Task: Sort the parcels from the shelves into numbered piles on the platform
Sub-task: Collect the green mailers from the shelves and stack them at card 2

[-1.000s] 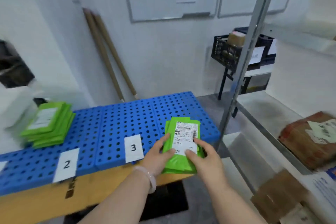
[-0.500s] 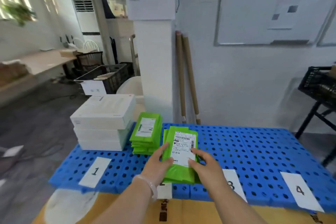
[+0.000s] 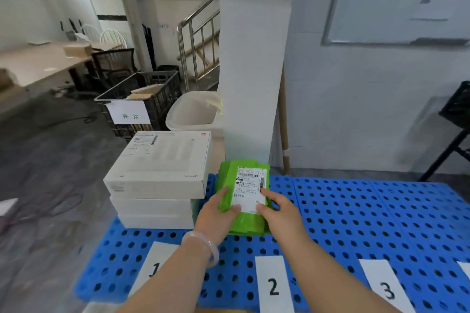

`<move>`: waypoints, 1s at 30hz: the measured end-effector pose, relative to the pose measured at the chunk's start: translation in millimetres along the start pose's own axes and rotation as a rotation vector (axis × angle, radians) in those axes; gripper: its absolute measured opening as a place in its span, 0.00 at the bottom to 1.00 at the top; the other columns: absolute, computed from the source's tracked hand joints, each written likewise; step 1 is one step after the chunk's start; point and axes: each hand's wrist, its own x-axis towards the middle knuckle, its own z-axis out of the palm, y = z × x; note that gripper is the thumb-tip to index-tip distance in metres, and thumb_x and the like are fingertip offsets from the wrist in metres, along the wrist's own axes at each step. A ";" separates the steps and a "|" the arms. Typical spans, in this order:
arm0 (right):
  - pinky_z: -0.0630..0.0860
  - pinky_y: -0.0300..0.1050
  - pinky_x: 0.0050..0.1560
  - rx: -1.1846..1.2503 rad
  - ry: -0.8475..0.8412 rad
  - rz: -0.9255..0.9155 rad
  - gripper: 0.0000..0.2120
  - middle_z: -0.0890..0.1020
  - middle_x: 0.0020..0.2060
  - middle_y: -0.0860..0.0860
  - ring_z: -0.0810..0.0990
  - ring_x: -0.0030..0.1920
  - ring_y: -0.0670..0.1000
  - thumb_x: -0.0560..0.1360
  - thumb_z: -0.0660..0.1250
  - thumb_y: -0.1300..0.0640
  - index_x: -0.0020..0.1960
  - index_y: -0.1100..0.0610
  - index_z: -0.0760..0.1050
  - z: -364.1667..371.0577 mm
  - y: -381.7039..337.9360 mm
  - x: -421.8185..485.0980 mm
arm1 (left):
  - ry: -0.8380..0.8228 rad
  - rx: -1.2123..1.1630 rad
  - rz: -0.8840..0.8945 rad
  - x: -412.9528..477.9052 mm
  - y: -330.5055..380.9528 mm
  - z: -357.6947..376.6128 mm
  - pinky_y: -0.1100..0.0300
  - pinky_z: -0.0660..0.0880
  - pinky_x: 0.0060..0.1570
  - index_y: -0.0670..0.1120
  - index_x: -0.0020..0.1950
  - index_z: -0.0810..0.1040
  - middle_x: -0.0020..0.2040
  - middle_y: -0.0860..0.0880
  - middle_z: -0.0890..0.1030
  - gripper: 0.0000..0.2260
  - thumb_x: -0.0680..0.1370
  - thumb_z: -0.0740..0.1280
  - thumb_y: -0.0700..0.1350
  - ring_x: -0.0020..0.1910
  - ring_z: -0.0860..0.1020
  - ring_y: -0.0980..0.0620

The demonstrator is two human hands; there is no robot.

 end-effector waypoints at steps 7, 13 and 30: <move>0.72 0.31 0.48 -0.189 -0.049 -0.055 0.21 0.72 0.68 0.48 0.75 0.54 0.43 0.78 0.65 0.56 0.71 0.47 0.69 25.1 0.6 55.5 | 0.036 0.116 -0.028 55.0 -3.4 -0.8 0.65 0.69 0.55 0.52 0.76 0.61 0.69 0.53 0.71 0.28 0.78 0.66 0.44 0.60 0.73 0.56; 0.63 0.46 0.70 -0.417 -0.129 -0.081 0.27 0.66 0.73 0.50 0.65 0.71 0.50 0.78 0.65 0.54 0.75 0.49 0.62 33.5 14.6 82.1 | 0.054 0.348 -0.021 82.9 -26.1 14.5 0.51 0.71 0.65 0.56 0.74 0.63 0.66 0.52 0.74 0.27 0.75 0.64 0.49 0.65 0.71 0.51; 0.54 0.48 0.74 -0.651 -0.147 -0.223 0.31 0.55 0.77 0.46 0.52 0.77 0.47 0.78 0.65 0.49 0.77 0.44 0.56 6.2 16.6 40.1 | 0.013 0.618 0.167 37.5 -10.7 6.5 0.53 0.56 0.74 0.58 0.77 0.53 0.78 0.53 0.54 0.30 0.79 0.62 0.54 0.77 0.52 0.51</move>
